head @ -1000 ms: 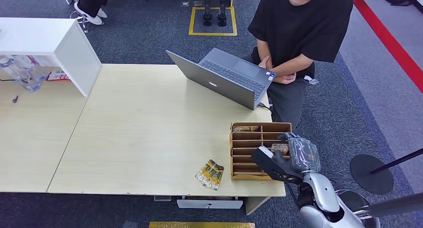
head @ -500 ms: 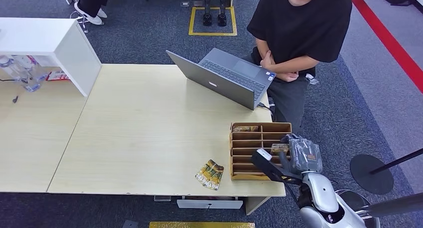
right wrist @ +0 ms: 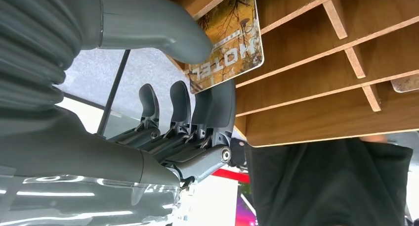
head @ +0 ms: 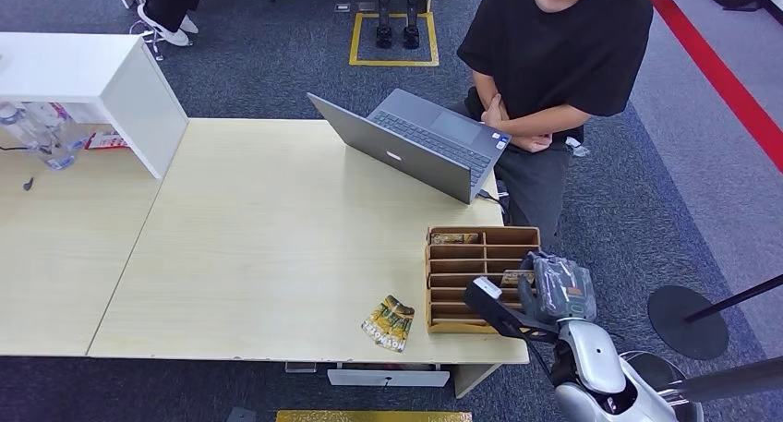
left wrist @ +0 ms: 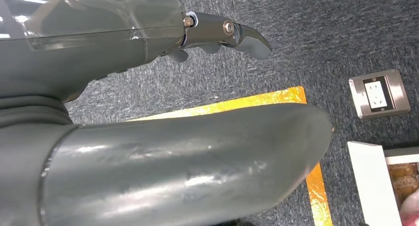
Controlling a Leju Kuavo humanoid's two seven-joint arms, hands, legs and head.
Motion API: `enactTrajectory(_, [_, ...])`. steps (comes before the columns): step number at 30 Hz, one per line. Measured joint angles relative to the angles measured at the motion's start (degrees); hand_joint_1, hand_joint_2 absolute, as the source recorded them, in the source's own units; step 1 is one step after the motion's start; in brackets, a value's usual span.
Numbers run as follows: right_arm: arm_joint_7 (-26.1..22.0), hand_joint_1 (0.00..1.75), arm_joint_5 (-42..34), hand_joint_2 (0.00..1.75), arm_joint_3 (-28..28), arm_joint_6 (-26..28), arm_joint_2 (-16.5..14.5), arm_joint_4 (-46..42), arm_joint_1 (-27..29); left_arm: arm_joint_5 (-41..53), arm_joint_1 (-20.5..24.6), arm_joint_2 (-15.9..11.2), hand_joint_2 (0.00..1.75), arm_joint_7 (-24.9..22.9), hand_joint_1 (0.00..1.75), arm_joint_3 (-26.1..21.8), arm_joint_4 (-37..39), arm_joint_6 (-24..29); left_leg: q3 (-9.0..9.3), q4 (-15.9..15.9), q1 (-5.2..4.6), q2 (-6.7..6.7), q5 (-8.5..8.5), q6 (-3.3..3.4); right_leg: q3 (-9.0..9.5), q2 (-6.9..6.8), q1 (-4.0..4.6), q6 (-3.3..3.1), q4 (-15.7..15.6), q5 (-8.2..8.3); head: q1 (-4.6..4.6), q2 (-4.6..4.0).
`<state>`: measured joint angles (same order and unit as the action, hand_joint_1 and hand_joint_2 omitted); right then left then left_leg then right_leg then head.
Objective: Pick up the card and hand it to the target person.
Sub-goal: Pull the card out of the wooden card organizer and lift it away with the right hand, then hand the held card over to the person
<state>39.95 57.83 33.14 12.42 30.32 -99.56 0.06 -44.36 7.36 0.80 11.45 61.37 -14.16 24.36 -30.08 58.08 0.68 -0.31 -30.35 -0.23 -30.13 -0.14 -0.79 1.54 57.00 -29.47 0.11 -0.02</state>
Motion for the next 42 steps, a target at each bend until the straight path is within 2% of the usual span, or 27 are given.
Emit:
enactTrajectory(11, [0.0, 1.16, 0.02, 1.75, 0.33, -0.18, 0.0, 0.0, 0.0, 0.04, 0.03, 0.03, 0.0, -0.13, 0.0, 0.0, -0.01, -0.01, 0.0, 0.0, 0.0, 0.0, 0.0, 0.0, 0.0, 0.0, 0.0, 0.0, 0.0, 0.0, 0.0, 0.0])
enactTrajectory(17, [-0.08, 1.32, 0.06, 1.75, 0.39, -0.14, 0.0, 0.0, 0.0, 0.04, 0.06, 0.03, 0.0, -0.13, 0.0, 0.0, -0.01, -0.01, 0.0, 0.0, 0.0, 0.0, 0.0, 0.0, 0.0, 0.0, 0.0, 0.0, 0.0, 0.0, 0.0, 0.0])
enactTrajectory(27, [-0.21, 1.43, 1.52, 1.75, 0.27, 1.05, 0.06, -0.28, 0.03, 0.03, 0.07, 0.03, 0.0, 0.14, 0.0, 0.0, -0.01, -0.01, 0.01, 0.0, 0.0, 0.0, 0.0, 0.0, 0.0, 0.01, 0.0, 0.0, 0.0, 0.01, 0.0, 0.0])
enactTrajectory(30, [0.01, 1.42, 2.82, 1.75, 0.07, 0.88, 0.43, -0.99, 0.09, 0.01, 0.06, 0.03, 0.0, 0.19, 0.0, 0.0, 0.0, -0.01, 0.01, 0.01, 0.0, 0.0, 0.0, 0.0, 0.0, 0.01, 0.0, 0.01, 0.0, 0.01, 0.0, 0.0])
enactTrajectory(34, [0.04, 1.49, 6.65, 1.75, -0.71, -0.44, 0.93, -2.76, 0.39, -0.02, 0.06, 0.03, 0.0, 0.2, 0.0, 0.0, 0.0, -0.01, 0.01, 0.01, 0.0, 0.0, 0.0, 0.0, 0.0, 0.01, 0.0, 0.01, 0.0, 0.01, -0.01, 0.0])
enactTrajectory(42, [0.07, 1.45, 13.95, 1.75, -3.46, -2.45, 1.59, -8.54, 1.55, -0.15, 0.05, 0.02, 0.0, 0.4, 0.0, 0.0, 0.0, 0.0, 0.02, 0.01, 0.0, 0.0, 0.0, 0.0, 0.0, 0.01, 0.0, 0.01, 0.0, 0.01, 0.0, 0.0])
